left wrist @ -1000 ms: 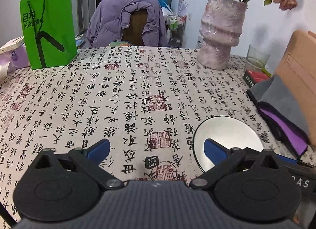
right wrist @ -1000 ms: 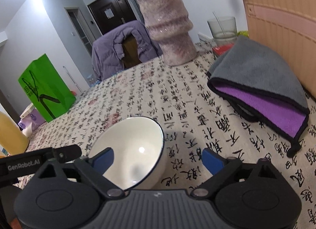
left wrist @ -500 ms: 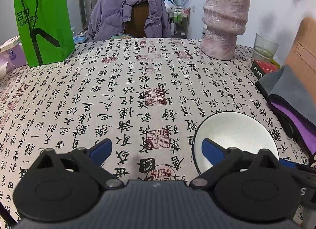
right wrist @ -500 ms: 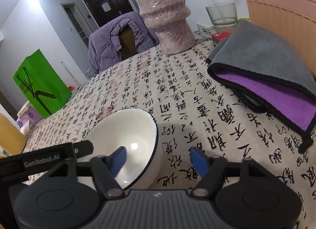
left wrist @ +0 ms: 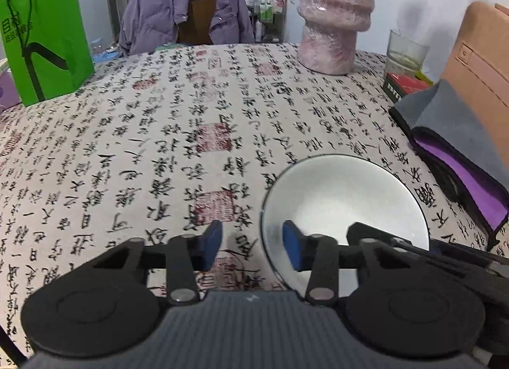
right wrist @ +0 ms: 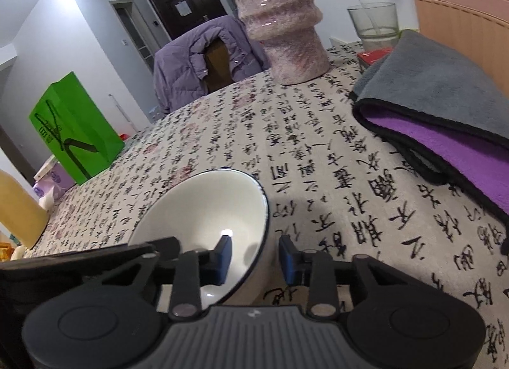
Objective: Organize plates and bowls
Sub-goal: 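Close both grippers on the rim of the white bowl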
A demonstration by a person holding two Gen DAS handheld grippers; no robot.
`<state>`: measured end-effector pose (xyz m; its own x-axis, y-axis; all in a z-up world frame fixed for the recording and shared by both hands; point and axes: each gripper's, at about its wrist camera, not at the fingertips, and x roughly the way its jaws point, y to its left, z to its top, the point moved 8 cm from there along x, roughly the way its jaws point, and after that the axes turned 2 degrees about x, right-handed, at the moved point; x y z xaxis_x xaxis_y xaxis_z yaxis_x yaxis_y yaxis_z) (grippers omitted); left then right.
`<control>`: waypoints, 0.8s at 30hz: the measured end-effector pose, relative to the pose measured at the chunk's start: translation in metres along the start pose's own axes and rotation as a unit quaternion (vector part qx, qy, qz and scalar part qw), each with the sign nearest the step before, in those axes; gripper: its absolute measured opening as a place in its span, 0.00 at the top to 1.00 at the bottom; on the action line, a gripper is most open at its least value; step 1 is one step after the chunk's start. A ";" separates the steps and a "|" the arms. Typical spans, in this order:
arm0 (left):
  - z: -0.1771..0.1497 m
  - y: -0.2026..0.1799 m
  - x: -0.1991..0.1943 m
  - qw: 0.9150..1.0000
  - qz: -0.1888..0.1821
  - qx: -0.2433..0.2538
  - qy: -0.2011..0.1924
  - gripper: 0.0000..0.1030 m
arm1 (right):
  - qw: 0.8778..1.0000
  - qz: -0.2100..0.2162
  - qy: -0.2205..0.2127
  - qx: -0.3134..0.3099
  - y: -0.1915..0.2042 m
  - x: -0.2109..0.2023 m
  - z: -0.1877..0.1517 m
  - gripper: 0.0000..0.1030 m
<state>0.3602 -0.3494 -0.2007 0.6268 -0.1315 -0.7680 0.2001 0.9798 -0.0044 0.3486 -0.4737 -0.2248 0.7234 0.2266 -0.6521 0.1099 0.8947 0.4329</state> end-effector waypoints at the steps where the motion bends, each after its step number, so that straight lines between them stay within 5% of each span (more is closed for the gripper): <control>1: -0.001 -0.002 0.001 1.000 -0.004 0.000 0.002 0.67 | 1.000 0.000 0.000 0.000 0.000 0.001 0.000 0.74; 8: -0.004 -0.012 0.002 1.000 -0.013 0.010 0.001 0.81 | 1.000 -0.002 0.003 0.005 -0.003 0.004 -0.002 0.79; 24: -0.005 -0.012 -0.001 1.000 -0.007 0.022 -0.002 0.80 | 1.000 0.006 0.007 0.006 -0.001 0.003 -0.005 0.81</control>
<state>0.3530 -0.3604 -0.2027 0.6271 -0.1451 -0.7653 0.2416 0.9703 0.0140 0.3472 -0.4719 -0.2306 0.7153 0.2429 -0.6552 0.1092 0.8873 0.4480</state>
